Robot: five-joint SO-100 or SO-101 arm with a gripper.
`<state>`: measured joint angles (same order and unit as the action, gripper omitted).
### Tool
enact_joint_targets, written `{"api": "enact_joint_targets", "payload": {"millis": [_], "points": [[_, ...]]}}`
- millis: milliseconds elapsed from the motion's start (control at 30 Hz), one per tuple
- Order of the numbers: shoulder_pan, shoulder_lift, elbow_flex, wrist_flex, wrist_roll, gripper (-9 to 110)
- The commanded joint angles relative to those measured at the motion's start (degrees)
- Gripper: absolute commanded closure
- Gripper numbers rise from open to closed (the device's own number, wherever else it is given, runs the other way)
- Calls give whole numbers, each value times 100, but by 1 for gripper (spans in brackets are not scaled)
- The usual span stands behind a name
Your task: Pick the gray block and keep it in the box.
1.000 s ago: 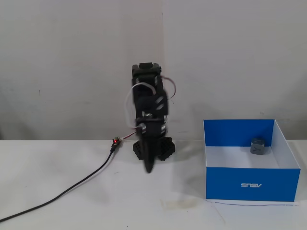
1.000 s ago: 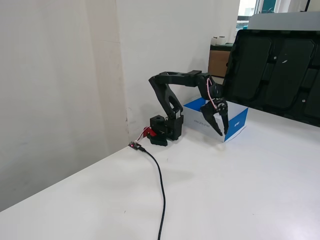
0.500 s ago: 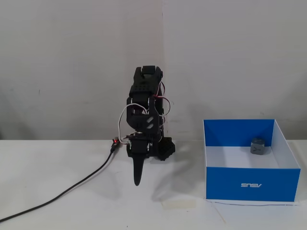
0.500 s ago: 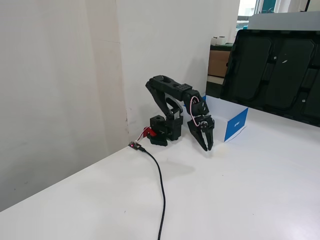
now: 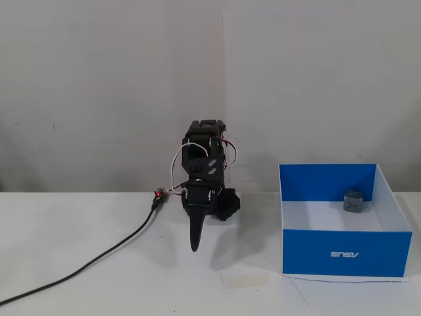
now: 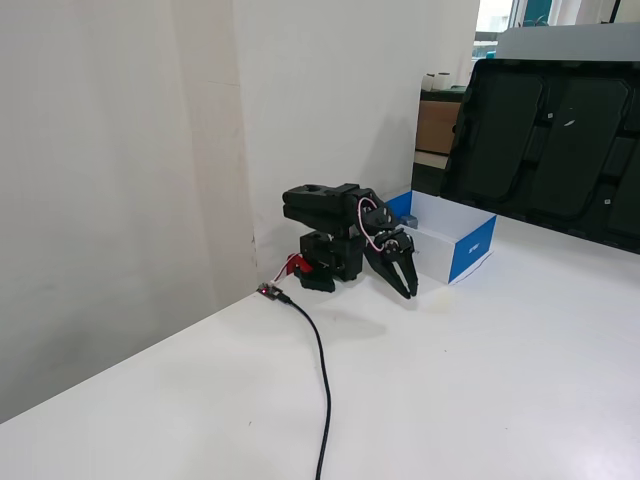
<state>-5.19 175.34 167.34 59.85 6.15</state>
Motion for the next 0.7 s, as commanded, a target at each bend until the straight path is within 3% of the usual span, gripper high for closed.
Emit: {"api": "enact_joint_targets", "payload": {"millis": [0,200,667], "points": [[0,545,176,132,35,101],[114,2118,527,879,35,101],[308,2101,562,870,35,101]]}}
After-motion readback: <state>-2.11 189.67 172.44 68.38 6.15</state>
